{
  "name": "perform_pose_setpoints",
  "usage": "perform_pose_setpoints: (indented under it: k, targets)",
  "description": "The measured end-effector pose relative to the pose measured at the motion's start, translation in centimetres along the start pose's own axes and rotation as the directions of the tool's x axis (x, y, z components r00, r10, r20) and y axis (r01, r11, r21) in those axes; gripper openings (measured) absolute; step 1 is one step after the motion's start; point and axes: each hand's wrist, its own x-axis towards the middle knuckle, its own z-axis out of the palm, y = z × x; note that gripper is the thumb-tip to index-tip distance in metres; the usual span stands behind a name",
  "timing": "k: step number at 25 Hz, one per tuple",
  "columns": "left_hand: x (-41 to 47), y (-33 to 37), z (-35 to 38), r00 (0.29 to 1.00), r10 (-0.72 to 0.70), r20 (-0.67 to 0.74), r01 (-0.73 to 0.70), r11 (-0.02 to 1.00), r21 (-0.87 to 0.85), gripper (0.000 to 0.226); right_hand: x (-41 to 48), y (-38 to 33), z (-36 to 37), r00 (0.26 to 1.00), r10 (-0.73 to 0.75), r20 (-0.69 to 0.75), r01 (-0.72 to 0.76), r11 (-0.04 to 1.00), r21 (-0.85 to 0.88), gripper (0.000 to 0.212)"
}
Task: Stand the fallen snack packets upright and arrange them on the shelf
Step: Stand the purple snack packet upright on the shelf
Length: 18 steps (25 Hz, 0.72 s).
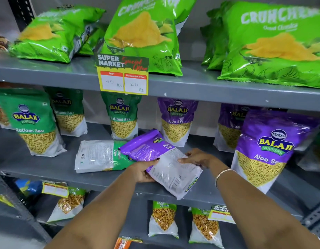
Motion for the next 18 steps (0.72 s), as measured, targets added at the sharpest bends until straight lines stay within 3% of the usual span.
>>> perform_pose_setpoints:
  k: [4,5,7,11,15,18]
  targets:
    - [-1.5,2.7,0.3,0.992,0.110,0.061,-0.118,0.983,0.143,0.015,-0.8,-1.2,-1.2,1.000,-0.008,0.008,0.008,1.000,0.010,0.024]
    - [-1.5,3.4,0.4,0.985,0.152,0.080,-0.165,0.967,0.194,0.017,-0.8,-1.2,-1.3,1.000,-0.022,-0.013,0.022,1.000,0.018,0.027]
    - [-1.4,5.0,0.9,0.958,0.263,0.110,-0.285,0.908,0.309,0.023,-0.7,-1.1,-1.2,0.994,-0.058,-0.087,0.065,0.995,0.081,0.052]
    - [0.2,7.5,2.3,0.862,0.494,0.112,-0.477,0.716,0.509,0.057,1.1,0.3,0.5,0.927,-0.095,-0.363,0.142,0.984,0.108,0.083]
    - [1.9,7.4,2.9,0.815,0.534,0.225,-0.559,0.620,0.551,0.053,1.3,1.5,2.8,0.860,-0.048,-0.508,0.184,0.958,0.221,0.076]
    - [1.8,7.2,2.6,0.841,0.448,0.303,-0.534,0.605,0.590,0.041,1.5,1.6,2.8,0.862,-0.040,-0.506,0.162,0.966,0.201,0.077]
